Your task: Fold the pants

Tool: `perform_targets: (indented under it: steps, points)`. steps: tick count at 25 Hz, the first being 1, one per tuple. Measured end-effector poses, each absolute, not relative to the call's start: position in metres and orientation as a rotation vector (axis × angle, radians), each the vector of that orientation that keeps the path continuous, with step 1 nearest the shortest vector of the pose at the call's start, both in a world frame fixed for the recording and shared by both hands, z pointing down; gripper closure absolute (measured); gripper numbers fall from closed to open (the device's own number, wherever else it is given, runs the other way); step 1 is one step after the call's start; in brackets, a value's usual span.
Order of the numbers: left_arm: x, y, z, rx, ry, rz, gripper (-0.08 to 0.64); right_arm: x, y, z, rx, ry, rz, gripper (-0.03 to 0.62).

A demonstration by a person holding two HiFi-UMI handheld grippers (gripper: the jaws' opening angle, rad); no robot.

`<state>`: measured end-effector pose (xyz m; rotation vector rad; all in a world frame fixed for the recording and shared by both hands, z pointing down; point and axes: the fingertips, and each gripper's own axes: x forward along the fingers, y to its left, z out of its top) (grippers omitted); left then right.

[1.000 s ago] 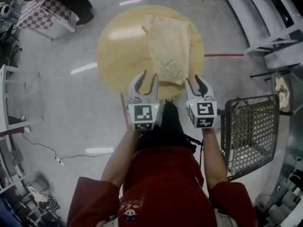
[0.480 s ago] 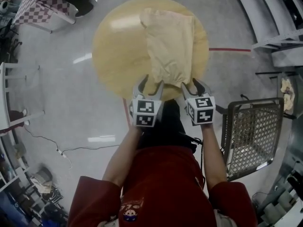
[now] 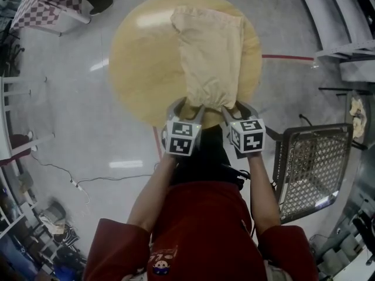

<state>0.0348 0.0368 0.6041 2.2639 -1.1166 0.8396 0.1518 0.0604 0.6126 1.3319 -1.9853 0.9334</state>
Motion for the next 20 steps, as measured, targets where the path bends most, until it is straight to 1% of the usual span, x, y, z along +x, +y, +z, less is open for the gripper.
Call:
perform_targets:
  steps: [6, 11, 12, 14, 20]
  points:
    - [0.038, 0.035, 0.618, 2.202, -1.083, 0.855, 0.304, 0.147, 0.060, 0.625, 1.273, -1.980, 1.060, 0.396]
    - [0.045, 0.037, 0.620, 2.222, -1.072, 0.898, 0.350, 0.146, 0.063, 0.627, 1.257, -1.984, 1.087, 0.396]
    - [0.045, 0.037, 0.620, 2.220, -1.072, 0.896, 0.356, 0.144, 0.064, 0.627, 1.244, -1.991, 1.103, 0.404]
    - [0.044, 0.037, 0.620, 2.214, -1.079, 0.883, 0.373, 0.138, 0.065, 0.628, 1.223, -2.006, 1.150, 0.471]
    - [0.042, 0.036, 0.614, 2.239, -1.093, 0.877, 0.428, 0.135, 0.063, 0.622, 1.216, -2.027, 1.091, 0.508]
